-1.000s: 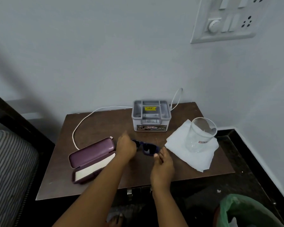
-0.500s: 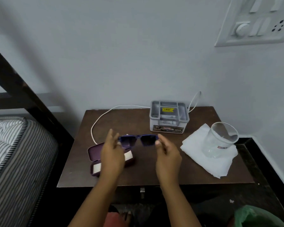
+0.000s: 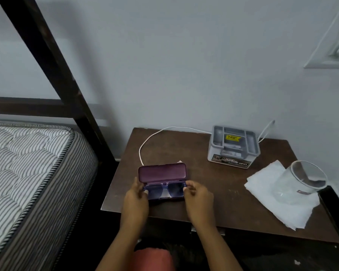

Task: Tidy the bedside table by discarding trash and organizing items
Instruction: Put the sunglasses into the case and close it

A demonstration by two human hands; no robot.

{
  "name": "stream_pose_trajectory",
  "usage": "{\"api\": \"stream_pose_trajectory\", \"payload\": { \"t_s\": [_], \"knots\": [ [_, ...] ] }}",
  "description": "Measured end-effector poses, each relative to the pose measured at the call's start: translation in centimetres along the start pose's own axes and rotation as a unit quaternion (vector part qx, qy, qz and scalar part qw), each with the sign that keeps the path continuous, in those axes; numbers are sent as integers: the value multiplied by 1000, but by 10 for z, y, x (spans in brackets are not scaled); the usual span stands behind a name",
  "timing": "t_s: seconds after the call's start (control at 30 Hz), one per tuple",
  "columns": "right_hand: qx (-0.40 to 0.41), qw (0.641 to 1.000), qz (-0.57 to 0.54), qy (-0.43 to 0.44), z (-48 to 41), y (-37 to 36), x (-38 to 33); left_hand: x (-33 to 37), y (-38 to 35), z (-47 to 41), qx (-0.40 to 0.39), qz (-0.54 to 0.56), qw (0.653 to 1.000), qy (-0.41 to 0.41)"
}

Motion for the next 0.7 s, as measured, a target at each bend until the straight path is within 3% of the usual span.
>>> {"api": "stream_pose_trajectory", "payload": {
  "t_s": [0.17,0.7],
  "knots": [
    [31,999,6,28,6,-2,1,-11,-1,-2,13,-63,998,-12],
    [37,997,31,67,10,-3,9,-18,-14,-5,6,-103,991,-82]
  ]
}}
Point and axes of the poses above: each hand's wrist, its own z-axis away from the middle knuckle, its own y-axis out of the back of the hand, x = y × z, the point moved 3 cm from there along -z, towards the middle knuckle, and after that the axes turned 6 degrees about y, right-handed, at the moved point
